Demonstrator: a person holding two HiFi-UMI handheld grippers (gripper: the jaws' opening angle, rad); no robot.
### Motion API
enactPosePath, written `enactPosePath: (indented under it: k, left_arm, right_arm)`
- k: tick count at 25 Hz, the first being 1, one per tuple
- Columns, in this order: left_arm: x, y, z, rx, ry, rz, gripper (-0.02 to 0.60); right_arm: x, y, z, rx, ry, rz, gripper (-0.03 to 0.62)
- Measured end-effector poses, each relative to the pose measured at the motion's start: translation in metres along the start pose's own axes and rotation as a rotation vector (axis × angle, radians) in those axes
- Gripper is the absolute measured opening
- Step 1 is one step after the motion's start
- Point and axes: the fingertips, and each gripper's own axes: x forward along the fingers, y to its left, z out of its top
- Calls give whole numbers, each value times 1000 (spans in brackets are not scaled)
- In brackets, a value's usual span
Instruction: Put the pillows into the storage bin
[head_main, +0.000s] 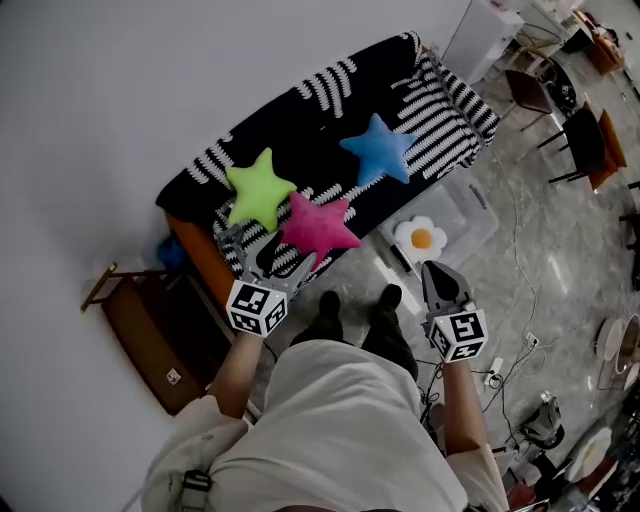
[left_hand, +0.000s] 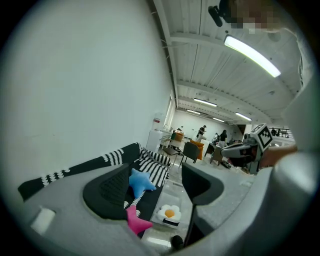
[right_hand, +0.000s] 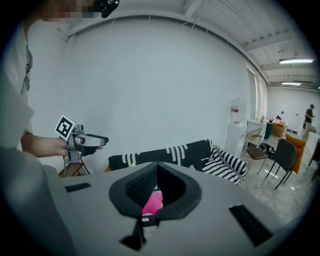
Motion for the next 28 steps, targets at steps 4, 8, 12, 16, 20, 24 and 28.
enactPosePath:
  k: [4, 8, 12, 16, 20, 24, 28]
  left_arm:
    - [16, 2, -13, -11, 23, 46, 318]
    - [36, 7, -27, -18, 47, 92, 319]
    - [48, 7, -53, -65, 89, 148, 321]
    - [66, 5, -87, -83, 141, 169, 322]
    - [88, 25, -134, -97, 191, 193, 324]
    - [101, 42, -180, -171, 244, 255, 324]
    - [110, 54, -226, -206, 297, 283, 328]
  right_arm:
    - [21, -16, -11, -4, 31, 56, 3]
    - [45, -38, -19, -8, 63, 104, 3]
    - [70, -52, -32, -12, 122, 160, 3]
    - [92, -62, -49, -17, 165, 196, 3]
    - [125, -62, -71, -26, 189, 219, 3]
    - [149, -56, -101, -29, 235, 265, 3]
    - [170, -45, -138, -13, 273, 312, 3]
